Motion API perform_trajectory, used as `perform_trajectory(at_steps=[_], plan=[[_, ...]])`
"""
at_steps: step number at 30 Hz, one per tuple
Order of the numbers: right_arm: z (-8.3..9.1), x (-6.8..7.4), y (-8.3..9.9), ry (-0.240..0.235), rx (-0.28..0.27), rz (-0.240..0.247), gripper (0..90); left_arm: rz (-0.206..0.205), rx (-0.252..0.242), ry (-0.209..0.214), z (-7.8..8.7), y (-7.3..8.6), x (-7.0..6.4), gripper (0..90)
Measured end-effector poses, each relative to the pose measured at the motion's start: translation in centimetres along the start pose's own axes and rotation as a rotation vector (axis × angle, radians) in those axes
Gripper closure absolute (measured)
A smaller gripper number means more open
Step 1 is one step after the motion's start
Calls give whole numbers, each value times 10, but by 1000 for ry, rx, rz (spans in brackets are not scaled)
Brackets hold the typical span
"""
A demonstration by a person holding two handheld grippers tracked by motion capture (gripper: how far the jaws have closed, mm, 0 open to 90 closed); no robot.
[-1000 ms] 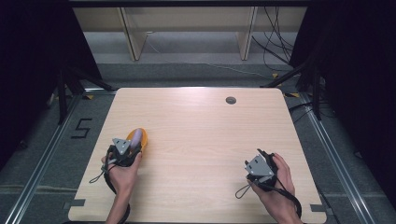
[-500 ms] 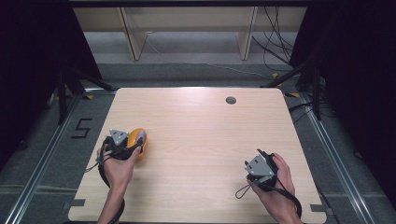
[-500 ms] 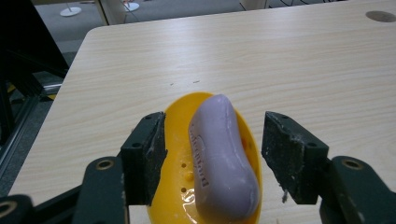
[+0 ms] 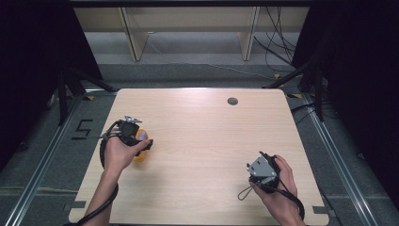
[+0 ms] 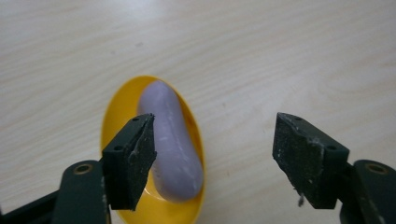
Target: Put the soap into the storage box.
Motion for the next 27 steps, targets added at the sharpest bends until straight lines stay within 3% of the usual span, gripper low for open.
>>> perform_trajectory(at_steps=[1,6,11,15,18,27], plan=[[0,0,0,-5,2,-6,423,-19,32,15,1,-2,-2,292],[0,1,0,-6,3,-8,422,-110,87,55,-2,-12,-6,288],[0,0,1,-16,13,-10,419,-182,99,33,3,-18,-12,288],[-1,0,2,-14,15,-15,417,-250,112,16,5,-7,-9,284],[-1,-1,3,-15,20,-11,416,-240,103,74,7,13,2,285],[-1,1,2,-18,27,-25,413,-198,32,158,12,60,24,286]])
Point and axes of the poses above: each handheld gripper's, and its own axes: z roughly backward along the jaws, y roughly out of its underside, x roughly to its left, the point moved 2 cm from there along -z, roughly forward along the jaws, and after that the axes turned 15 degrees about x, right-handed, at the moved point
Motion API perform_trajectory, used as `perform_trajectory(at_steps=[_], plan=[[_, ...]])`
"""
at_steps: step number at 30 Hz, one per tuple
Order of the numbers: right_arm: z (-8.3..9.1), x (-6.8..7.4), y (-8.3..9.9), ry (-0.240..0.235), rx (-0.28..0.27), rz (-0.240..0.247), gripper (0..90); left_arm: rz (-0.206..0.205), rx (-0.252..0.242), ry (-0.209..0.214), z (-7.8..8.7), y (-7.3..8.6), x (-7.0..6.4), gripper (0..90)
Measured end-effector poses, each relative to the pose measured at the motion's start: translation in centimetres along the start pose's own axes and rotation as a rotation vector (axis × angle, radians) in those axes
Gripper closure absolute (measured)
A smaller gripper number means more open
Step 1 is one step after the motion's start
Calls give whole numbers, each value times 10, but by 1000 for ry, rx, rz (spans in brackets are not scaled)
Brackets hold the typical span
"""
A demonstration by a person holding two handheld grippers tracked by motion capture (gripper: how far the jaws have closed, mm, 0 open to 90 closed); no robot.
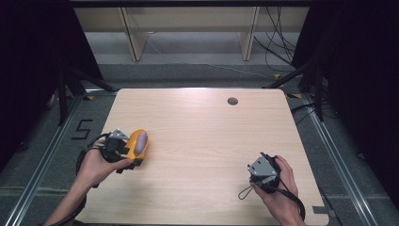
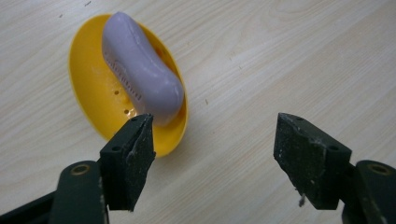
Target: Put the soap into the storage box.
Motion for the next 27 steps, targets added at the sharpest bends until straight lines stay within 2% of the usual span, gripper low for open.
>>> perform_trajectory(at_steps=[1,2,4,6,8,9,11,12,13,16,20,21,23,26,27], plan=[[0,-1,0,8,-3,13,413,-5,-21,1,-1,4,2,286],[0,0,0,-3,2,-2,413,11,-64,1,-4,8,2,286],[-1,-1,0,-2,3,-1,413,-6,-86,18,-8,16,7,286],[-1,-1,0,-1,4,2,413,-7,-88,10,-13,27,11,287],[-2,-2,1,-2,8,11,412,-13,-110,4,-16,38,15,293],[-2,-2,1,-3,8,6,413,-6,-125,-1,-18,44,18,294],[-2,-1,0,-6,8,-2,413,-19,-145,-17,-20,56,21,294],[-2,-1,0,-9,6,-4,412,7,-158,-3,-22,60,20,294],[-2,-1,0,-10,6,-3,412,36,-195,9,-26,65,19,294],[-2,-1,0,0,7,4,413,60,-212,13,-33,81,22,292],[-3,-2,0,-8,8,-2,413,121,-234,20,-41,97,22,294],[-3,-1,0,-13,5,-10,414,126,-239,25,-43,99,22,295],[-3,-2,1,-22,1,-6,414,145,-219,7,-44,102,25,303],[-4,-3,1,-45,13,-8,414,178,-253,31,-45,102,24,307],[-4,-3,1,-43,8,-14,414,175,-263,33,-44,101,24,307]])
Point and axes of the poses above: each handheld gripper's, and its own axes: z roughly backward along the jaws, y roughly out of its underside, x roughly to its left, the point moved 2 cm from there along -z, roughly forward along the jaws, and after that the axes turned 15 degrees about x, right-handed, at the moved point
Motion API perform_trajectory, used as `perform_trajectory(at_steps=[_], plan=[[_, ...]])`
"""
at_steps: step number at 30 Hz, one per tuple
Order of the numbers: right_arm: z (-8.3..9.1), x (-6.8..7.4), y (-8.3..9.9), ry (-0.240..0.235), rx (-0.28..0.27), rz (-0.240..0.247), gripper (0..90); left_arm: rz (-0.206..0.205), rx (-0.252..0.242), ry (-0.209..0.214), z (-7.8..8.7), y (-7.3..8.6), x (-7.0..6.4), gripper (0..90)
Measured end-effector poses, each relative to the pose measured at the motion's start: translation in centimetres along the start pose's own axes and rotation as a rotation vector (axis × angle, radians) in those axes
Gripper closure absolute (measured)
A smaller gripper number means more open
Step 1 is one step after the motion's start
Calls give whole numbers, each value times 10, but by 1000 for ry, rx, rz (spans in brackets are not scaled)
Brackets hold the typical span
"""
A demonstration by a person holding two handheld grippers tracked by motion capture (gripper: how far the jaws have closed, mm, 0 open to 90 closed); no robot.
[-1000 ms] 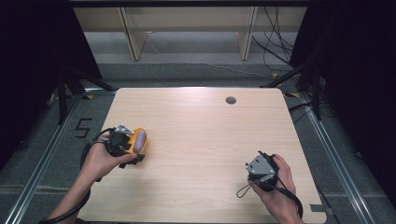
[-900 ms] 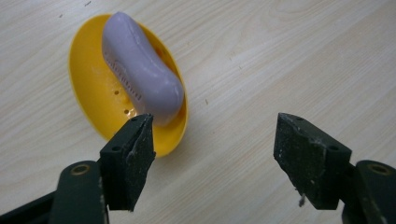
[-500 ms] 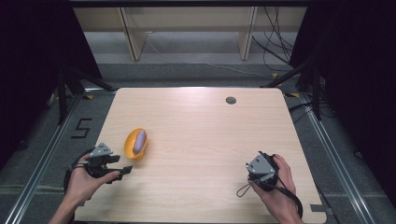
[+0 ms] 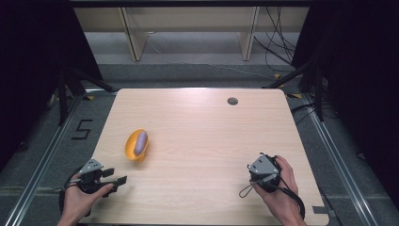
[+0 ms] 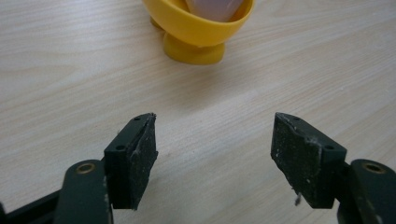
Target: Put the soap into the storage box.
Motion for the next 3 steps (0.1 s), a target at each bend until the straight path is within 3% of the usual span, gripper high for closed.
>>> perform_trajectory(at_steps=[3], plan=[[1,0,0,-11,14,5,414,6,-4,2,2,-1,0,316]])
Point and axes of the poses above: each handheld gripper's, and its own axes: z roughly backward along the jaws, y roughly out of its underside, x roughly to its left, the point moved 2 cm from there along -z, roughly forward along the jaws, and after that the axes turned 15 degrees about x, right-handed, at the moved point
